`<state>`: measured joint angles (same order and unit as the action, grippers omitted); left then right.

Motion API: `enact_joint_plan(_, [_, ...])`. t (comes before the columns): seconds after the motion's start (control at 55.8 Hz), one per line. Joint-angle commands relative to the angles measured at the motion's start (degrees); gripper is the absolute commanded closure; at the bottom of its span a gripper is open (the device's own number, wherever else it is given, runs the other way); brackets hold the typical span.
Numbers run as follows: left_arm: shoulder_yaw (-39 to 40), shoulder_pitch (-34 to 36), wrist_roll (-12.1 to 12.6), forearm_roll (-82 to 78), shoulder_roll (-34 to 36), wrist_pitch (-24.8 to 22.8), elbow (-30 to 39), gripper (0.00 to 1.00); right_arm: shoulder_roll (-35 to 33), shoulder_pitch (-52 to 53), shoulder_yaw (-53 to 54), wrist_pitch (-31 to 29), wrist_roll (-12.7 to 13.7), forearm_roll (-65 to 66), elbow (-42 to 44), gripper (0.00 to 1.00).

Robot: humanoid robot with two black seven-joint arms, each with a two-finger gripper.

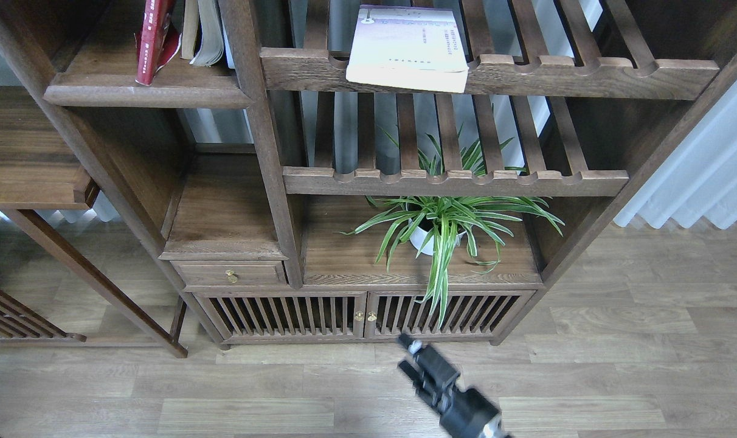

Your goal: Organize books on shelf

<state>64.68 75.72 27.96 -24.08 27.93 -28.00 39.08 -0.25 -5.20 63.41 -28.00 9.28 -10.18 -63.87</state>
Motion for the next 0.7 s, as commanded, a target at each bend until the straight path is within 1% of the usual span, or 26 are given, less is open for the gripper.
enact_joint_plan(0.0, [-0.69,-0.75,0.04,0.00,-1.30,0.00,-1.90,0.98,0.25,3.35,1.28,0.00,-0.31,0.08,-2.58,0.00])
enact_joint_plan(0.161, [-0.78,-1.45,0.04,0.00,-2.44,0.00,-2.25,0.98,0.25,8.97,1.19,0.00,-0.31,0.60,-7.23,0.00])
enact_joint_plan(0.287, [-0.78,-1.54,0.04,0.17,-2.70,0.00,-1.73,0.93,0.25,13.99,1.28,0.00,-0.40,0.52,-8.82,0.00])
enact_joint_plan(0.341, [-0.78,-1.63,0.04,0.35,-2.62,0.00,-1.11,0.86,0.25,15.75,1.28,0.00,-0.75,0.52,-8.99,0.00])
enact_joint_plan(0.358, [-0.78,-1.63,0.04,0.43,-2.70,0.00,-0.85,0.82,0.25,16.53,1.28,0.00,-0.84,0.52,-8.99,0.00])
enact_joint_plan(0.394, [-0.60,-1.89,0.04,0.43,-2.70,0.00,-0.32,0.78,0.25,17.06,1.28,0.00,-1.02,0.52,-9.08,0.00])
enact_joint_plan(0.43, [-0.43,-2.07,0.04,0.43,-2.53,0.00,-0.14,0.76,0.25,17.33,1.28,0.00,-1.02,0.52,-9.17,0.00])
enact_joint_plan(0.538, [0.01,-3.38,0.04,0.70,-2.09,0.00,1.78,0.57,0.25,18.47,1.28,0.00,-1.02,0.60,-9.43,0.00])
enact_joint_plan(0.627, [0.45,-5.85,0.04,0.79,-1.21,0.00,4.77,0.55,0.25,18.56,1.19,0.00,-1.02,0.60,-9.52,0.00])
enact_joint_plan(0.645, [1.06,-8.11,0.04,0.79,-0.43,0.00,6.87,0.48,0.25,18.65,1.19,0.00,-1.02,0.69,-9.52,0.00])
enact_joint_plan(0.681, [1.33,-8.84,0.04,0.79,-0.24,0.00,7.76,0.45,0.25,18.82,1.19,0.00,-1.10,0.69,-9.52,0.00])
